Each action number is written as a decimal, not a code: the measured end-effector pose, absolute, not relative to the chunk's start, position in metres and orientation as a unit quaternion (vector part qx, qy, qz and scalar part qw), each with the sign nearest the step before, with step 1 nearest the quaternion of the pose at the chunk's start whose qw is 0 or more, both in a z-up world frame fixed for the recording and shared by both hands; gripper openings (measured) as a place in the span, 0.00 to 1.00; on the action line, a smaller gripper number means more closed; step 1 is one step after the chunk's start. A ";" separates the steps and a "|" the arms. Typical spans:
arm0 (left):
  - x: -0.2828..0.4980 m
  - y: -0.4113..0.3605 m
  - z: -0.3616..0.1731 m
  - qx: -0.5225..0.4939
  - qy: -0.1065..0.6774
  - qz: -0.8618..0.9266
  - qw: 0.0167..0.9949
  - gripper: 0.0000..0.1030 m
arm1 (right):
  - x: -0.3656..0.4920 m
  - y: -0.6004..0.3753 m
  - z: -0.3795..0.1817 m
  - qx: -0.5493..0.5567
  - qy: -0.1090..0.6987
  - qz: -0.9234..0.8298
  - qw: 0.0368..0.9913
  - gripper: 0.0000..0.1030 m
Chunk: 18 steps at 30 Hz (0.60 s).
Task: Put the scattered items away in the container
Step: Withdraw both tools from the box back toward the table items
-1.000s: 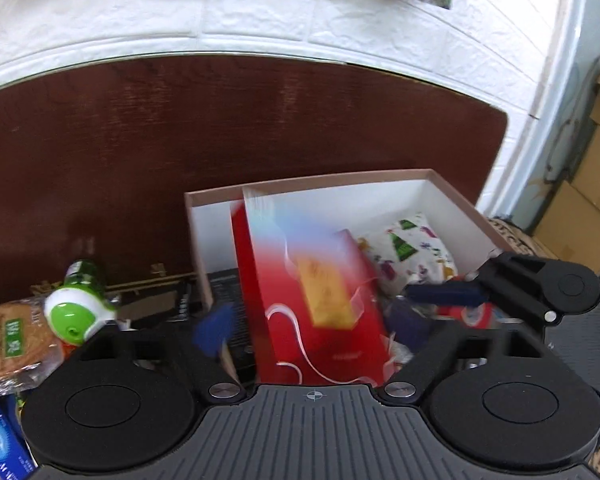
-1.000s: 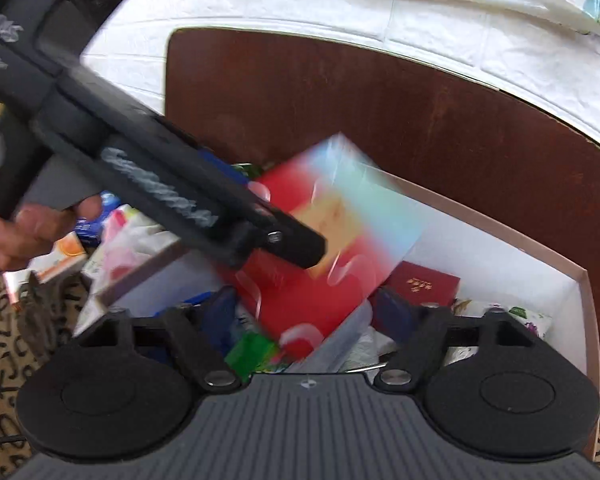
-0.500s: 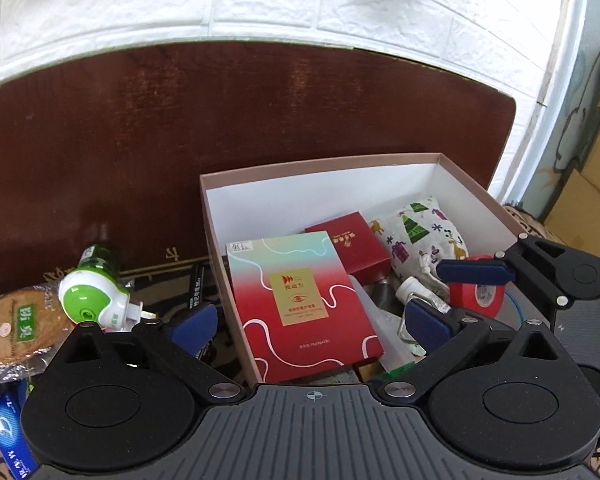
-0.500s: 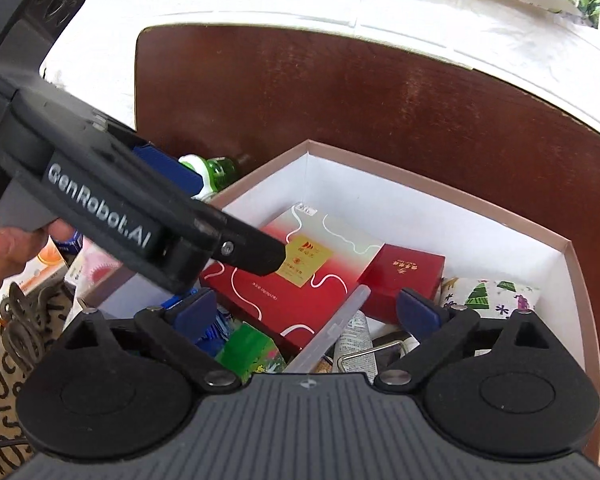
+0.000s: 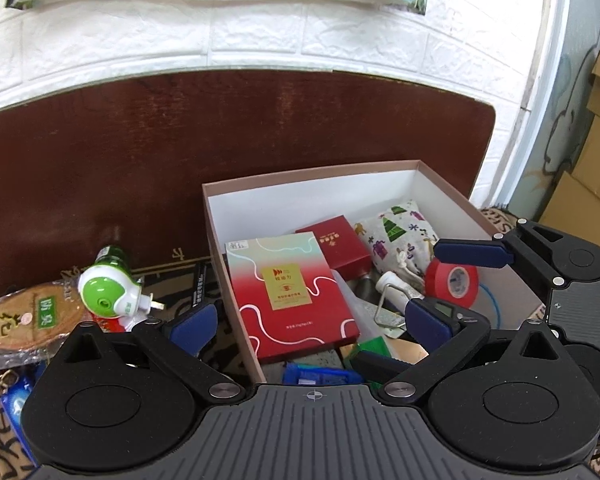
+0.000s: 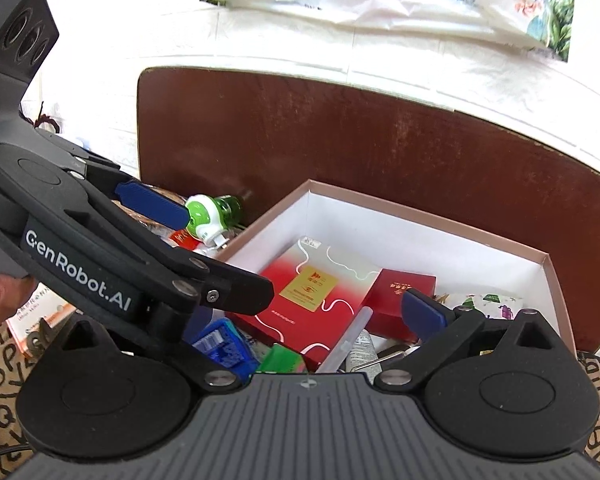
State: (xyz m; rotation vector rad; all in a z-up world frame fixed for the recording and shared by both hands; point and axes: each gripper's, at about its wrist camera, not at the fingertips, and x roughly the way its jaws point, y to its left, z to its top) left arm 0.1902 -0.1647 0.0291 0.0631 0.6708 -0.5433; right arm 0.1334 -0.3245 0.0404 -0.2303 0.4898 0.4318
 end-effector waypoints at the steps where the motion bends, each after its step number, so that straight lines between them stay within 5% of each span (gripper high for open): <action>1: 0.186 -0.163 0.031 0.031 0.322 -0.262 0.909 1.00 | 0.130 -0.323 0.042 -0.114 0.237 0.210 0.942 0.98; 18: 0.103 -0.124 0.031 0.037 0.296 -0.208 0.932 1.00 | 0.057 -0.290 0.037 -0.105 0.206 0.183 0.956 0.99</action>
